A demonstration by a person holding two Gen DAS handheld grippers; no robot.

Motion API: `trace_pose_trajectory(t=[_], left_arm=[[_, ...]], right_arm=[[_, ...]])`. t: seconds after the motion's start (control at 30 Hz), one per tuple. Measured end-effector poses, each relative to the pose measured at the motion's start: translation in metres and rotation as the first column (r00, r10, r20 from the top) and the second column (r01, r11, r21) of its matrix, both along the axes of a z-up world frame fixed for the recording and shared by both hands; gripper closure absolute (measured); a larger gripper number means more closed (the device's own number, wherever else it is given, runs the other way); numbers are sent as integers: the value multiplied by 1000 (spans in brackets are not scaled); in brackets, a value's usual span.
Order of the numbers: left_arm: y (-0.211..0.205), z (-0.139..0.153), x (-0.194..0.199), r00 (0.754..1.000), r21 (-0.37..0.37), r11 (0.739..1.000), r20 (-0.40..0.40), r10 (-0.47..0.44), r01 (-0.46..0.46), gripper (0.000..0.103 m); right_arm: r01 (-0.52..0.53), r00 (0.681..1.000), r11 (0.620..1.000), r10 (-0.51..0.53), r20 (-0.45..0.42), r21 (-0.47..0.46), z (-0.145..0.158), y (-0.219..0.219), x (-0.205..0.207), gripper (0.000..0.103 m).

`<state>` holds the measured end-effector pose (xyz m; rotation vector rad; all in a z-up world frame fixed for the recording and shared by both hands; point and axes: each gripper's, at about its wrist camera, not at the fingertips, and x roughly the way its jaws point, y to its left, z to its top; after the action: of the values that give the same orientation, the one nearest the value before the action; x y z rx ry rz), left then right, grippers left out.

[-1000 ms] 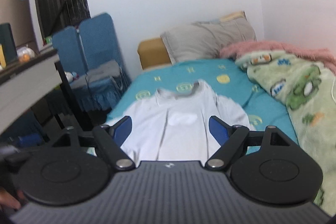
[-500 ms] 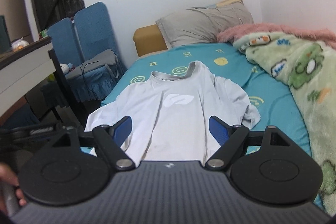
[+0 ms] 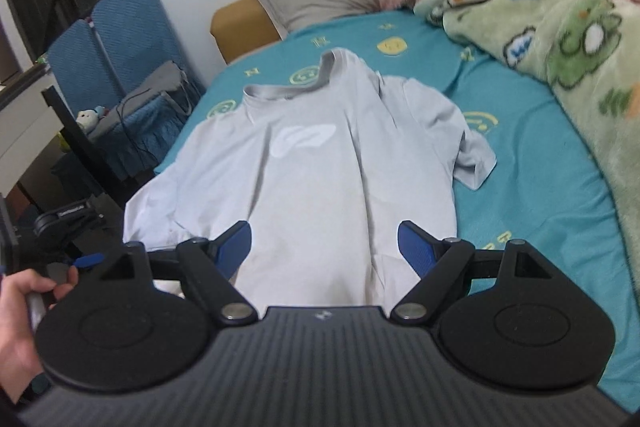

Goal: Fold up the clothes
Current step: 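Grasp the T-shirt hem with the left gripper and pull it straight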

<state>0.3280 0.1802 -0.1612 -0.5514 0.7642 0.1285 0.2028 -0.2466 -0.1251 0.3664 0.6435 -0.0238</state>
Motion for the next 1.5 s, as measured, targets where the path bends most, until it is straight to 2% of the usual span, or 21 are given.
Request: trace_pose_trajectory(t=[0.13,0.17,0.2,0.27,0.3,0.33,0.4,0.47,0.6,0.77,0.83,0.87,0.93,0.97,1.0,1.03,1.07,1.17,1.2,1.33,1.5], left_arm=[[-11,-16,24,998,44,997,-17,-54,55,37],[-15,-17,28,997,71,995,-15,-74,75,38],[-19,-17,31,996,110,990,-6,-92,92,44],[-23,-19,38,994,164,980,-15,-109,110,62],[-23,-18,41,994,187,977,-22,-103,105,85],[-22,-16,44,994,200,974,-22,-103,106,99],[-19,-5,49,993,224,967,-4,-120,118,100],[-19,15,53,987,283,949,46,-156,137,100],[-19,63,79,978,422,897,90,-187,132,101],[-29,94,139,995,569,822,66,-76,25,100],[-34,85,160,999,604,797,22,-26,8,99],[-36,77,169,1000,605,796,-8,-14,16,98],[-39,61,174,998,576,816,-54,-27,53,86],[-41,54,172,997,571,818,-68,-40,72,83],[-43,51,167,995,567,819,-86,-51,91,70],[-45,50,160,992,561,821,-108,-58,109,61],[-46,49,152,989,555,822,-129,-66,127,61],[-38,54,108,973,452,871,-206,-108,192,56],[-38,58,87,964,431,875,-234,-128,221,56],[-45,71,-5,913,368,866,-351,-207,338,42],[-72,55,-111,805,187,877,-514,-297,443,42]], right_arm=[[11,1000,1000,-11,-23,2,-11,-3,8,21],[15,999,1000,-15,-29,1,-14,-3,10,21],[18,999,1000,-18,-31,-14,-15,-2,12,21],[9,999,999,-11,-30,-44,-16,3,16,21],[-3,1000,998,2,-24,-58,-16,6,17,21],[-15,1000,997,13,-18,-72,-15,9,18,21],[-22,1000,997,21,-9,-79,-15,10,17,21],[-29,1000,996,29,-1,-86,-14,11,17,21],[-18,1000,997,18,2,-78,-15,7,21,21],[15,1000,998,-15,-7,-61,-21,-3,31,21],[21,1000,998,-22,-10,-63,-24,-5,35,21],[24,1000,998,-25,-11,-64,-26,-6,36,21],[31,999,997,-32,-14,-66,-29,-9,40,21],[34,999,997,-35,-15,-67,-31,-10,41,21],[37,999,997,-38,-16,-68,-33,-11,43,21],[41,999,997,-42,-18,-68,-34,-12,44,21],[43,999,997,-45,-19,-69,-36,-14,46,21],[34,999,998,-35,-16,-49,-36,-16,48,21],[32,999,998,-33,-13,-46,-36,-16,48,21],[29,1000,998,-28,12,-47,-27,-14,41,21],[39,998,997,-34,60,-72,-9,-13,24,21]])
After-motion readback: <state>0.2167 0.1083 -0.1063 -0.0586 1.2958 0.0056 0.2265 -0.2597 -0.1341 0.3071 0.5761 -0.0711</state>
